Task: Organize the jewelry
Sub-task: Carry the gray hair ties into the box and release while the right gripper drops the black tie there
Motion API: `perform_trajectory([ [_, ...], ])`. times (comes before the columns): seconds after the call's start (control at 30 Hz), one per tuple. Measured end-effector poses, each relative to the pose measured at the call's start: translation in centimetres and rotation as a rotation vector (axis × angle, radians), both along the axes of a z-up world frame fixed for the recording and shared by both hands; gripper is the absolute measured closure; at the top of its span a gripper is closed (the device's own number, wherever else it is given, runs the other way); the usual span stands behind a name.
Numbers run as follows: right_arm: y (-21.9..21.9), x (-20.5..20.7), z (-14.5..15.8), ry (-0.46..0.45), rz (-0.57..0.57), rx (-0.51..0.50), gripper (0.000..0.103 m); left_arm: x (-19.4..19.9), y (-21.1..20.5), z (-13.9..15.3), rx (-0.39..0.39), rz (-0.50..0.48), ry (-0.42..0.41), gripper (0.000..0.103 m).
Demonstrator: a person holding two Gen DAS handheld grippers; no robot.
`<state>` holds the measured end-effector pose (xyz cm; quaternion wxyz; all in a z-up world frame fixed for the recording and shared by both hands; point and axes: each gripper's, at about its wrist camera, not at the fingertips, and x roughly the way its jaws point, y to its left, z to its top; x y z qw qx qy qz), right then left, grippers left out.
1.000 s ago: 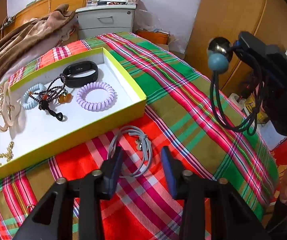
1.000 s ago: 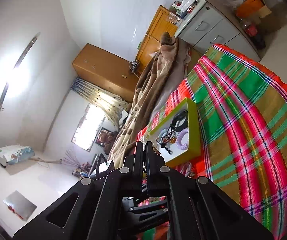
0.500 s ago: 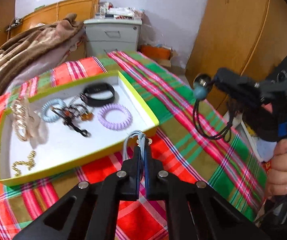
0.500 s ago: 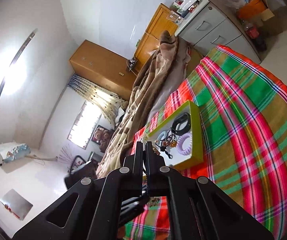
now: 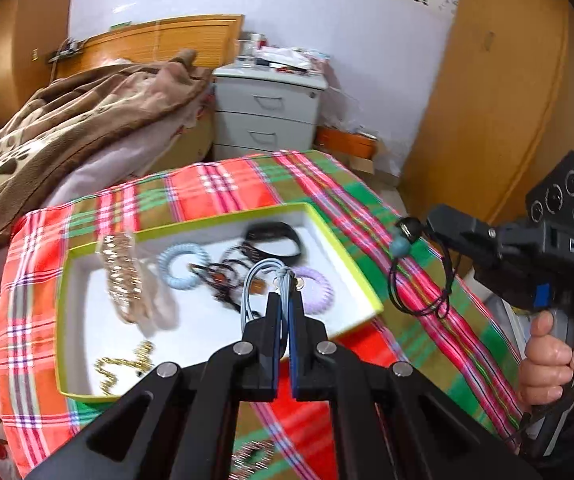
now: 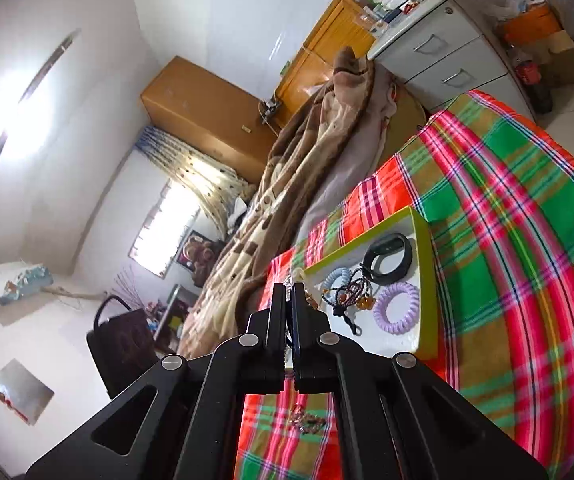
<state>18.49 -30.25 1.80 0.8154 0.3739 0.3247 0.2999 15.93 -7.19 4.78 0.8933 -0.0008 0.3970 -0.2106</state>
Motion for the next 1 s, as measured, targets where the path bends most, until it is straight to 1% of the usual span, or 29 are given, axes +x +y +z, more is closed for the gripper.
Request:
perform_trajectory([
  [0.17,1.1,2.3,-1.2,0.039,0.017,-0.047,0.101,1.8,1.4,-0.9,0.013,0.053,0.009,0.100],
  [0.3,2.0,3.9,-2.4,0.081,0.027,-0.085,0.101,3.1,1.9,-2.3,0.011,0.073,0.052,0.100],
  [0.43,2.9,5.0,-3.6,0.111,0.054,-0.119,0.101,3.7,1.9,-3.7,0.026,0.080,0.080,0.100],
  [0.57,3.5,5.4,-4.3,0.131,0.049,-0.180,0.101,4.1,1.7,-4.7,0.048,0.086,0.093,0.100],
  [0.67,3.8,5.4,-4.3,0.124,0.033,-0.267,0.101,4.0,1.4,-5.2,0.064,0.087,0.101,0.100],
  [0.8,4.2,5.2,-4.3,0.102,0.002,-0.409,0.101,4.0,1.1,-5.6,0.077,0.090,0.103,0.099],
  [0.87,4.5,5.0,-4.2,0.091,-0.012,-0.483,0.101,4.0,1.1,-5.8,0.067,0.086,0.113,0.099],
  [0.9,4.6,5.1,-4.3,0.087,-0.014,-0.500,0.101,4.0,1.1,-5.8,0.062,0.086,0.116,0.098],
  [0.97,4.7,5.0,-4.2,0.078,-0.017,-0.533,0.101,4.1,1.1,-5.9,0.066,0.088,0.121,0.096],
  [1.0,4.8,4.9,-4.2,0.074,-0.020,-0.544,0.101,4.1,1.2,-5.9,0.061,0.087,0.126,0.089],
])
